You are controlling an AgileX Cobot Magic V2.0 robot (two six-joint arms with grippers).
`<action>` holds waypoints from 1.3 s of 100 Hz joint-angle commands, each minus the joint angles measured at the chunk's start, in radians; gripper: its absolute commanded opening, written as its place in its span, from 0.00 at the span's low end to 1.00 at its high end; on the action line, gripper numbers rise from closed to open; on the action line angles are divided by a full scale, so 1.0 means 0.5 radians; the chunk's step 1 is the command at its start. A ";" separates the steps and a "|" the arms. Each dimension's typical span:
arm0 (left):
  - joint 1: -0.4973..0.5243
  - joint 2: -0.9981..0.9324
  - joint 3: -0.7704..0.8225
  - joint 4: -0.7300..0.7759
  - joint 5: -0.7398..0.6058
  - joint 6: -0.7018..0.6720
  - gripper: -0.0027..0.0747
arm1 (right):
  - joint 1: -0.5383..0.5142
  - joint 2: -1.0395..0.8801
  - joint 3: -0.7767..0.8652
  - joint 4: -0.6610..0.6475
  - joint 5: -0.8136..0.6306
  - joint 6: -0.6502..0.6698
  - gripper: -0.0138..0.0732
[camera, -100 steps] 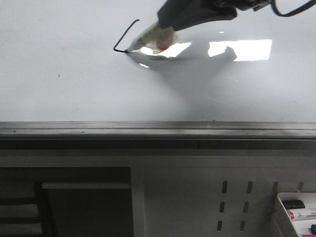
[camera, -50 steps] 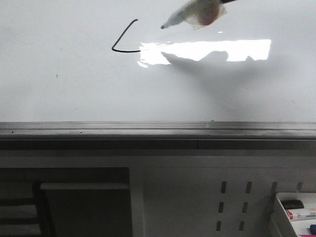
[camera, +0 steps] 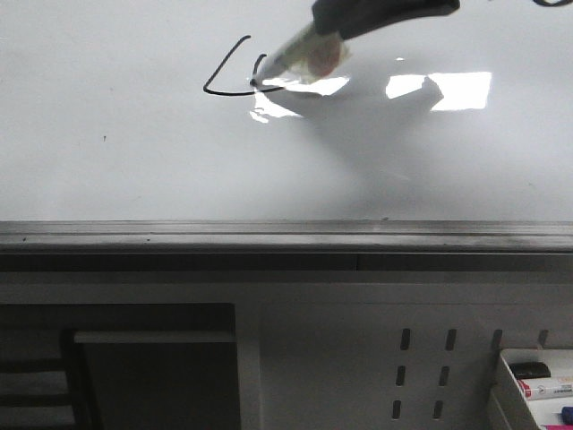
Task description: Write number 4 on whiteboard
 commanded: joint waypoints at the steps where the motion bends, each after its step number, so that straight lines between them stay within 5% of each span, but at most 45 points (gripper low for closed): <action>1: 0.006 -0.023 -0.051 -0.088 -0.044 0.008 0.63 | -0.007 -0.035 0.019 -0.100 0.000 0.114 0.10; 31: -0.035 -0.023 -0.051 -0.359 0.244 0.312 0.63 | -0.007 -0.295 0.023 -0.100 0.290 0.129 0.10; 56: -0.479 -0.010 -0.051 -0.495 0.286 0.720 0.63 | -0.014 -0.375 -0.129 -0.100 0.616 0.174 0.10; 96: -1.045 0.336 -0.182 -0.483 0.112 0.748 0.53 | -0.014 -0.345 -0.209 -0.100 0.878 0.178 0.10; 130: -1.154 0.574 -0.326 -0.465 0.112 0.757 0.52 | -0.014 -0.345 -0.209 -0.100 0.962 0.178 0.10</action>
